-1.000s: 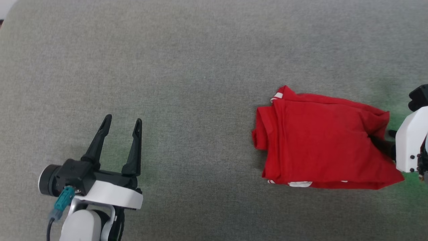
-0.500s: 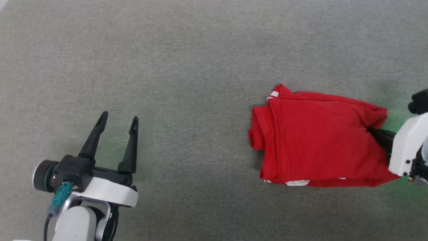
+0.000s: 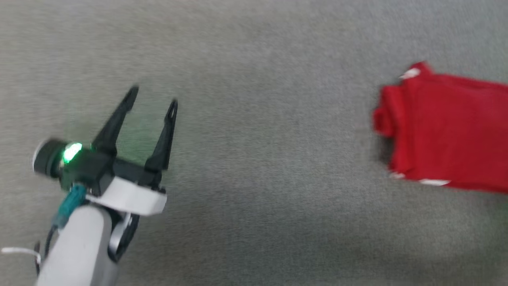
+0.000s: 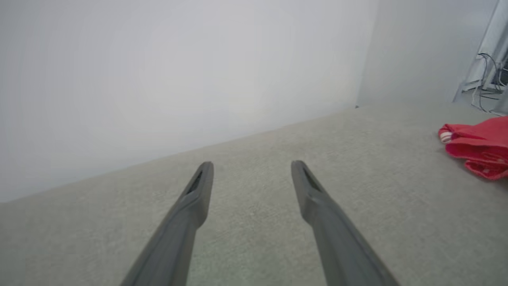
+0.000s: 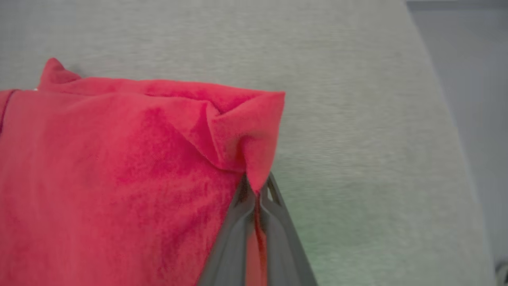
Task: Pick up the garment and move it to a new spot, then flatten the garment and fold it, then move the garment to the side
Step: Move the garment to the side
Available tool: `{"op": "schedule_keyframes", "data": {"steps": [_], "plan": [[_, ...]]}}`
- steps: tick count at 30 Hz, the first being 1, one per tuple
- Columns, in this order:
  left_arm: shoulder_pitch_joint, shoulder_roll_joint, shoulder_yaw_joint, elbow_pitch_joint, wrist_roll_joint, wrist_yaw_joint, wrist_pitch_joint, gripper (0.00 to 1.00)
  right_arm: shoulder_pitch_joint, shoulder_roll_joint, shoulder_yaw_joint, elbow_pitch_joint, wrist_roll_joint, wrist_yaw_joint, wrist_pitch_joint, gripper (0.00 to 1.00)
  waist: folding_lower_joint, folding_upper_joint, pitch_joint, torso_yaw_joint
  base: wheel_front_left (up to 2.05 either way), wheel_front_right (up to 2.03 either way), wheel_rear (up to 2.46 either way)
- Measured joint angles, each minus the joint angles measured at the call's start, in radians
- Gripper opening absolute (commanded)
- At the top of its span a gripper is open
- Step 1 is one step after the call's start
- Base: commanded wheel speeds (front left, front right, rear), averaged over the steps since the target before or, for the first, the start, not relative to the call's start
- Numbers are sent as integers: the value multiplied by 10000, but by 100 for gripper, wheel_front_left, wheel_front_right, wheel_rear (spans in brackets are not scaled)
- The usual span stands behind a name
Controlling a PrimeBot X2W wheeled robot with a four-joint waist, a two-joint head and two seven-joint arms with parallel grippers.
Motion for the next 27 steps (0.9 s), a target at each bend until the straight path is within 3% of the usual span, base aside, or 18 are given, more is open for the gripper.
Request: {"op": "schedule_keyframes", "data": {"steps": [10, 15, 20, 27], "plan": [[-3048, 690, -1204, -198, -178, 2, 0, 100, -1680, -702, -834, 1377, -1049, 0, -848, 0, 0, 0, 1581, -697, 0, 0, 0], [-4296, 874, -1684, -211, -173, 0, 0, 100, -2832, -993, -1106, 2441, -1492, 2, -1946, 0, 0, 0, 2347, -868, 0, 0, 0], [-5204, 1104, -1979, -198, -173, 2, 0, 100, -4050, -1390, -1231, 3956, -2197, 0, -3131, 0, 0, 0, 2950, -957, 0, 0, 0], [-5724, 1195, -2209, -184, -192, 0, 0, 100, -5237, -1369, -1260, 5584, -3367, 2, -4038, 0, 0, 0, 3259, -910, 0, 0, 0]]}}
